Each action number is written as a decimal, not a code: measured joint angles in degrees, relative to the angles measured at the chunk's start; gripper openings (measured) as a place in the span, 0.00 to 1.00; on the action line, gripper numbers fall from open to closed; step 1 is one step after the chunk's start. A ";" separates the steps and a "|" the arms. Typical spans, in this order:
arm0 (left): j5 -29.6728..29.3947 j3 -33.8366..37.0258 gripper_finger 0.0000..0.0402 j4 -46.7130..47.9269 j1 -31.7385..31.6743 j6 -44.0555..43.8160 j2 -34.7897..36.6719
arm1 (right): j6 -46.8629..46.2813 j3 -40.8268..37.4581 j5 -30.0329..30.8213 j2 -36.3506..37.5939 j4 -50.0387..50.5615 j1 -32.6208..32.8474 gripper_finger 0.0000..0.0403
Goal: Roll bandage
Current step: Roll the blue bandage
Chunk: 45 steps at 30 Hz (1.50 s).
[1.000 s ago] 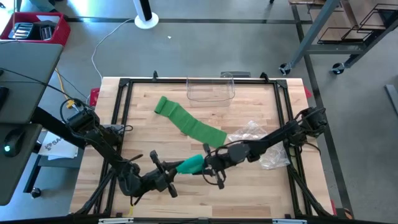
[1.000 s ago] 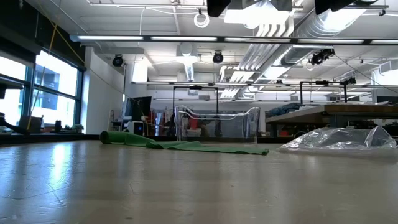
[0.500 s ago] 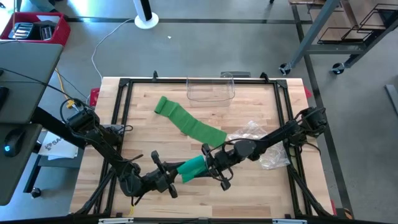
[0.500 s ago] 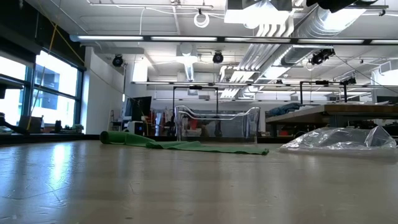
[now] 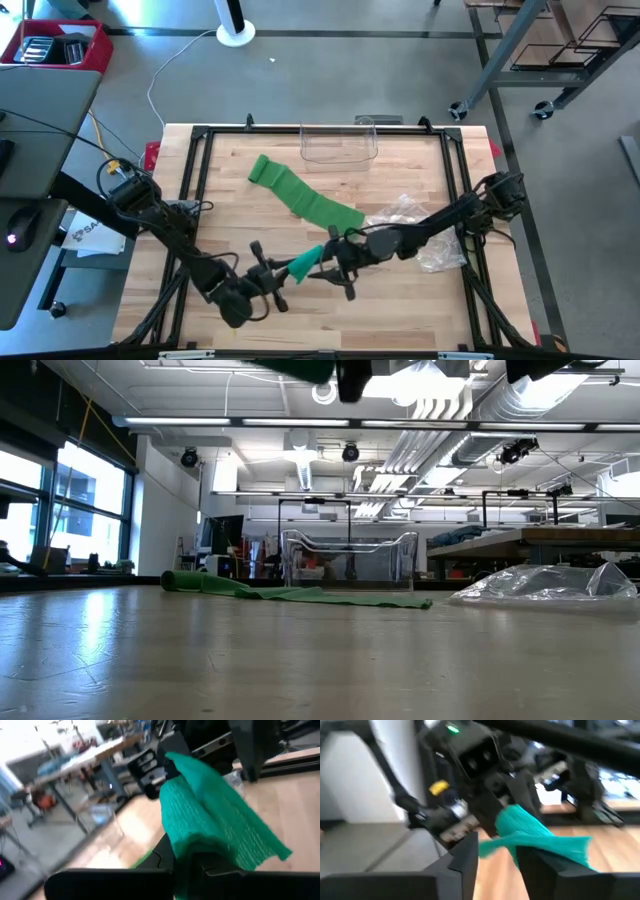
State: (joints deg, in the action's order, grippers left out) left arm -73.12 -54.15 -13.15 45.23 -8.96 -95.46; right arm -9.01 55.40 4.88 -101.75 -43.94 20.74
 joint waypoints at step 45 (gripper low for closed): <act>7.59 37.94 0.01 -12.04 -2.95 -41.66 -0.04 | 8.99 0.09 0.44 -2.74 20.95 -6.52 0.34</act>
State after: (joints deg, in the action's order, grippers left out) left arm -65.53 -16.21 -25.19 42.28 -50.62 -95.50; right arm -0.02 55.48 5.31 -104.49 -23.00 14.22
